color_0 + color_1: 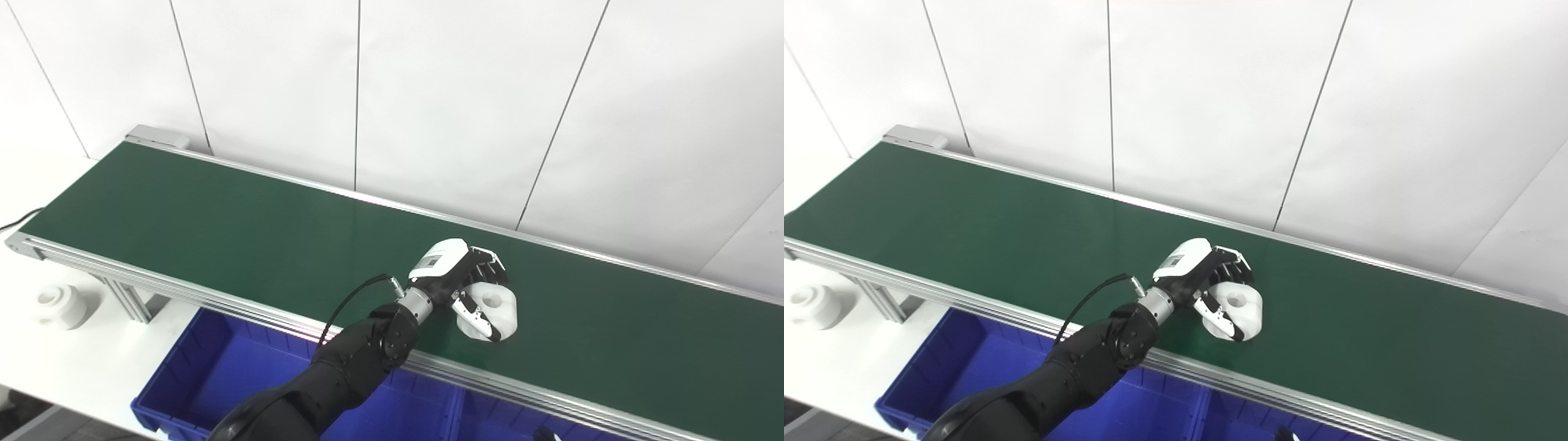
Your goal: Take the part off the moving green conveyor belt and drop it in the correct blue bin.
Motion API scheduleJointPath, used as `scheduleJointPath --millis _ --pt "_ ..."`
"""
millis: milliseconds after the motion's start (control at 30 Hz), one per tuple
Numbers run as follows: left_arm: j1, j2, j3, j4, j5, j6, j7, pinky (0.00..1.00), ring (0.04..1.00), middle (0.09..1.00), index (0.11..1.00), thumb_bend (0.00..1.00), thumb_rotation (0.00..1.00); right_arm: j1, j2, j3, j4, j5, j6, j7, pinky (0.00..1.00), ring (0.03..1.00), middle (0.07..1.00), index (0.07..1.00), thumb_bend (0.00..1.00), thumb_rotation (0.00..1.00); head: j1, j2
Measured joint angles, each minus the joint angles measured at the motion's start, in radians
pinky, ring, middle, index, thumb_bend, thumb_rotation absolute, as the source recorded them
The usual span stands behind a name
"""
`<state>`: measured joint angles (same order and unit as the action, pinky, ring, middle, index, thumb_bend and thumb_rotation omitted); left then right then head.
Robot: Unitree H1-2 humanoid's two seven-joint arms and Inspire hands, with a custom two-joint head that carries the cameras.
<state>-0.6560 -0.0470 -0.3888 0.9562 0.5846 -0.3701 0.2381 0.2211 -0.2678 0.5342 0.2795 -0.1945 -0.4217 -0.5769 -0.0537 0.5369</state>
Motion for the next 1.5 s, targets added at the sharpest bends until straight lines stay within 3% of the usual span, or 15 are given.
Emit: scheduleJointPath --millis 100,200,267,333,367,467,567,633,800,933,1233,1433,1500 --pt "0.048 0.022 0.024 -0.116 -0.038 0.006 -0.031 0.43 0.397 0.486 0.558 0.49 0.0 -0.002 0.0 0.002 0.001 0.003 0.0 -0.003 0.77 0.831 0.854 0.885 0.98 0.65 -0.051 0.021" --pt "0.128 0.047 0.073 -0.313 -0.111 0.033 -0.093 0.43 0.399 0.487 0.559 0.49 0.0 -0.002 0.002 0.002 0.0 0.009 0.0 -0.002 0.76 0.83 0.858 0.886 0.97 0.66 -0.121 0.069" --pt "0.167 0.068 0.089 -0.428 -0.158 0.048 -0.139 0.43 0.402 0.488 0.559 0.49 0.0 -0.002 0.006 0.0 -0.003 -0.005 0.0 -0.002 0.77 0.835 0.862 0.89 0.96 0.67 -0.121 0.069" --pt "0.203 0.098 0.107 -0.537 -0.196 0.065 -0.183 0.43 0.404 0.492 0.557 0.49 0.0 -0.002 0.019 -0.004 -0.011 -0.017 0.0 0.0 0.79 0.843 0.866 0.895 0.94 0.66 -0.214 0.1" --pt "0.215 0.11 0.117 -0.565 -0.212 0.066 -0.199 0.43 0.407 0.496 0.554 0.49 0.0 -0.001 0.029 -0.007 -0.015 -0.022 0.0 0.001 0.8 0.847 0.869 0.899 0.93 0.67 -0.215 0.1" --pt "0.267 0.153 0.142 -0.637 -0.276 0.053 -0.239 0.43 0.411 0.503 0.549 0.49 0.0 0.0 0.085 -0.027 -0.022 -0.038 0.0 0.015 0.83 0.874 0.89 0.92 0.87 0.65 -0.322 0.101" --pt "0.341 0.193 0.157 -0.647 -0.322 -0.019 -0.256 0.44 0.408 0.505 0.551 0.49 0.0 0.006 0.16 -0.038 -0.027 -0.075 0.0 0.032 0.86 0.888 0.919 0.945 0.83 0.66 -0.382 0.115" --pt "0.383 0.213 0.159 -0.651 -0.349 -0.049 -0.254 0.44 0.409 0.507 0.549 0.49 0.0 0.01 0.198 -0.049 -0.03 -0.106 0.0 0.054 0.86 0.889 0.929 0.955 0.81 0.67 -0.385 0.117" --pt "0.464 0.285 0.156 -0.672 -0.39 -0.055 -0.236 0.46 0.412 0.504 0.55 0.49 0.0 0.012 0.253 -0.101 -0.041 -0.172 0.001 0.085 0.84 0.883 0.937 0.969 0.78 0.68 -0.431 0.14" --pt "0.51 0.327 0.141 -0.708 -0.417 -0.058 -0.213 0.46 0.412 0.503 0.552 0.49 0.0 0.016 0.27 -0.134 -0.041 -0.191 0.001 0.099 0.89 0.907 0.932 0.974 0.77 0.68 -0.425 0.152" --pt "0.589 0.353 0.033 -0.743 -0.422 -0.06 -0.143 0.44 0.416 0.509 0.537 0.5 0.0 0.034 0.287 -0.177 -0.077 -0.214 0.001 0.161 0.88 0.914 0.94 0.976 0.78 0.69 -0.38 0.189" --pt "0.639 0.377 0.017 -0.772 -0.436 -0.061 -0.142 0.46 0.42 0.508 0.533 0.5 0.0 0.04 0.293 -0.206 -0.096 -0.206 0.002 0.206 0.87 0.915 0.944 0.969 0.79 0.68 -0.357 0.229" --pt "0.658 0.378 0.015 -0.775 -0.437 -0.061 -0.143 0.42 0.404 0.521 0.533 0.49 0.0 0.043 0.293 -0.216 -0.118 -0.202 0.004 0.222 0.86 0.916 0.946 0.971 0.81 0.7 -0.348 0.244"
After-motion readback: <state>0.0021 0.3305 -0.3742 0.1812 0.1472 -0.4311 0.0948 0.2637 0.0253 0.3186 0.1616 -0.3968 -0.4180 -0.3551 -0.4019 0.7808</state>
